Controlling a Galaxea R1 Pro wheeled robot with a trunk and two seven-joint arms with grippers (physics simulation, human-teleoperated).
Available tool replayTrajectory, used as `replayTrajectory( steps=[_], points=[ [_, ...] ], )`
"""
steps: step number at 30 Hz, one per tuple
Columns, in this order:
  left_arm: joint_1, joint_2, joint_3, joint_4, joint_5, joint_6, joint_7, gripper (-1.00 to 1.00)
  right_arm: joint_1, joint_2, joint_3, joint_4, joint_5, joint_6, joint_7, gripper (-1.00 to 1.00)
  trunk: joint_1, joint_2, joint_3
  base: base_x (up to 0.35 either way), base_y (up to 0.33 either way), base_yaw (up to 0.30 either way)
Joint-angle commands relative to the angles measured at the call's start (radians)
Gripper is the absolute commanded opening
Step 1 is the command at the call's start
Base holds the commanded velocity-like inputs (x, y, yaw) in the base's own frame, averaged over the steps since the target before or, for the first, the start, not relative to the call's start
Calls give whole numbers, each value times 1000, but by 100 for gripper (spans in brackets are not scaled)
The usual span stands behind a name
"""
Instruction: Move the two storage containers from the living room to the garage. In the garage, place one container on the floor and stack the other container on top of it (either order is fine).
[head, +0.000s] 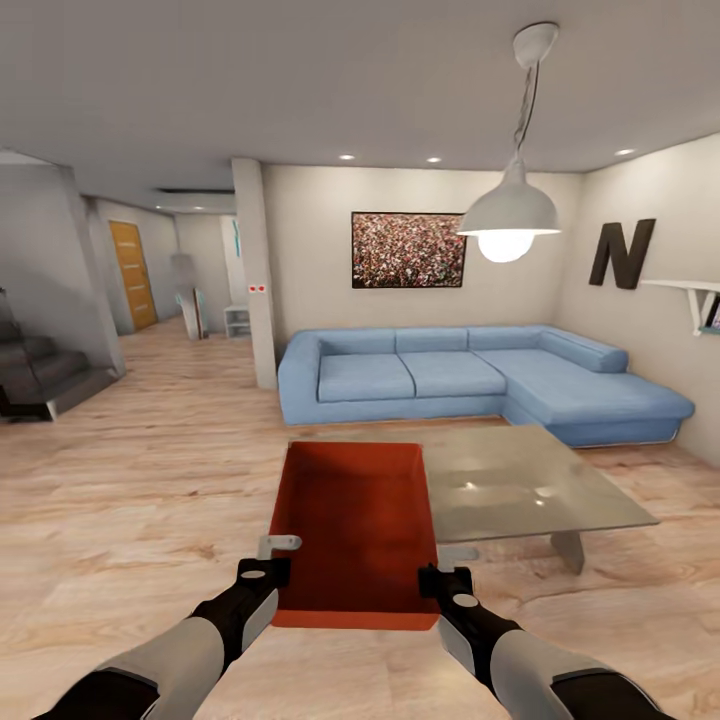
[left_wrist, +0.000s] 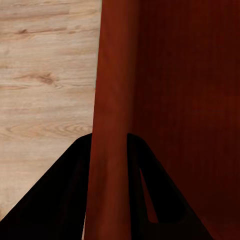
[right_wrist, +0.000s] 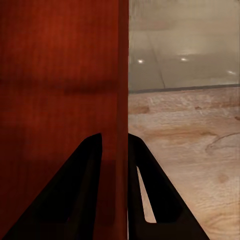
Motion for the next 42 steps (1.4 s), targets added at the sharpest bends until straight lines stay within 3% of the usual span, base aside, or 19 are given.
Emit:
replayTrajectory(
  steps=[1, 42],
  points=[
    [-2, 2, 55, -16, -15, -70, 28, -100, 0, 0, -24, 4, -10, -3, -8, -100, 0, -1, -1, 0, 0, 300],
    [-2, 2, 55, -16, -15, -71, 28, -100, 0, -2, -24, 4, -11, -3, -8, -100, 0, -1, -1, 0, 0, 300]
  ],
)
